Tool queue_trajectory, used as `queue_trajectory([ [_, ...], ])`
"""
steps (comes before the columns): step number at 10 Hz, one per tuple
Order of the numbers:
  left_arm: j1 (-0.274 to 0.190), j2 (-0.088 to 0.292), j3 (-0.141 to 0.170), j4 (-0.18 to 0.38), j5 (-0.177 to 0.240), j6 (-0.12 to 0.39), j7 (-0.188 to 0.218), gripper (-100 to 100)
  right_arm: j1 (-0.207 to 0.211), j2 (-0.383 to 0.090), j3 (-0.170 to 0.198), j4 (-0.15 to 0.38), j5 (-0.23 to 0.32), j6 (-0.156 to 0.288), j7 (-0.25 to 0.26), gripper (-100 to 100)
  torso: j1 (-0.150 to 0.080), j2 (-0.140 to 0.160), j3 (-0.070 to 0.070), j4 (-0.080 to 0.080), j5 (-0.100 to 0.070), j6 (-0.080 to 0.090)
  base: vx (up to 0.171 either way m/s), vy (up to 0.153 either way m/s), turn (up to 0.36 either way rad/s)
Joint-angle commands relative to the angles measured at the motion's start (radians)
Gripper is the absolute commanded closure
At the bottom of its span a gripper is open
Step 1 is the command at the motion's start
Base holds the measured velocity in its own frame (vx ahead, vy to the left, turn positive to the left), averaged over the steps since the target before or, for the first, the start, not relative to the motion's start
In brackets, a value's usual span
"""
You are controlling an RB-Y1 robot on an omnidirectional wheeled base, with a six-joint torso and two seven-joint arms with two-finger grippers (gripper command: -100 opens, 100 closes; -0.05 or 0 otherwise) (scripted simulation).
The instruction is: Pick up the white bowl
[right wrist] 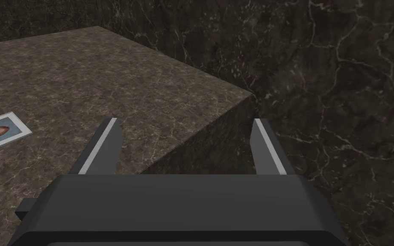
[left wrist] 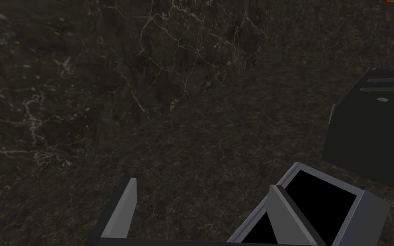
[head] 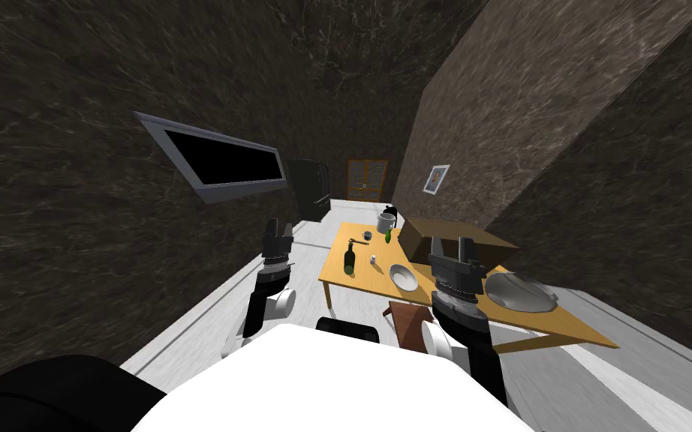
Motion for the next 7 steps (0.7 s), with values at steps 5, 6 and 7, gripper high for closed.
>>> queue_trajectory([
  [5, 0.0, 0.0, 0.0, 0.0, 0.0, 0.0, 0.0, 0, -0.036, -0.113, 0.032, 0.104, 0.07, 0.019, 0.083, -100, 0.007, 0.001, 0.0, 0.0, 0.001, 0.0, -0.019, 0.088, 0.113],
  [6, 0.0, 0.0, 0.0, 0.0, 0.0, 0.0, 0.0, 0, -0.047, -0.137, 0.039, 0.132, 0.085, 0.024, 0.104, -100, 0.006, 0.001, 0.0, 0.0, 0.001, 0.0, -0.016, 0.089, 0.117],
  [7, 0.0, 0.0, 0.0, 0.0, 0.0, 0.0, 0.0, 0, -0.06, -0.164, 0.046, 0.162, 0.102, 0.03, 0.127, -100, 0.006, 0.001, 0.001, 0.0, 0.001, 0.0, -0.021, 0.092, 0.155],
])
